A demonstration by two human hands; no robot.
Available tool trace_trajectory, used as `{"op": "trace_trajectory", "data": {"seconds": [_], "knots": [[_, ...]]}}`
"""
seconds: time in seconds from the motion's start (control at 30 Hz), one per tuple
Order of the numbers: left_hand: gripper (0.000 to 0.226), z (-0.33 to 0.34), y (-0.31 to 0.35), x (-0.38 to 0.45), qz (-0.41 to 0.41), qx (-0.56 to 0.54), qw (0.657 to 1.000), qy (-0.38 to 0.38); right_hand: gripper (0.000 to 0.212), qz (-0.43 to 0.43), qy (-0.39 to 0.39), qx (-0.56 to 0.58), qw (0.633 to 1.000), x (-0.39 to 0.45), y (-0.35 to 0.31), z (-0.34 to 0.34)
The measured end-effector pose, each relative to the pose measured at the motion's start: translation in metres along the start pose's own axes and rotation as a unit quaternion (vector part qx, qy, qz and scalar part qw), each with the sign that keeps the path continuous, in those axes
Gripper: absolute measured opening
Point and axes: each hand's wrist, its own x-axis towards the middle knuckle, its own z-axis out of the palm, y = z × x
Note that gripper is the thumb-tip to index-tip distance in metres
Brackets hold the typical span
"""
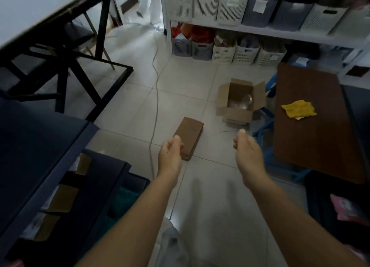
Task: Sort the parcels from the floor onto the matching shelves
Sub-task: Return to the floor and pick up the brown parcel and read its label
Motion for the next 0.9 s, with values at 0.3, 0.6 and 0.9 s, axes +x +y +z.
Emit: {"op": "trace_trajectory", "data": {"seconds": [0.3, 0.6, 0.9], "knots": [[0.024, 0.01, -0.02, 0.176, -0.031, 0.034, 0.998, 0.034, 0.036, 0.049, 0.002, -0.039, 0.998, 0.129, 0.042, 0.107], [0.02, 0.047, -0.139, 0.312, -0.085, 0.04, 0.993, 0.069, 0.03, 0.045, -0.059, -0.09, 0.993, 0.256, 0.159, 0.168], [0.065, 0.072, -0.278, 0.447, -0.086, 0.112, 0.987, 0.08, 0.031, 0.016, -0.109, -0.118, 0.987, 0.373, 0.297, 0.249]]}}
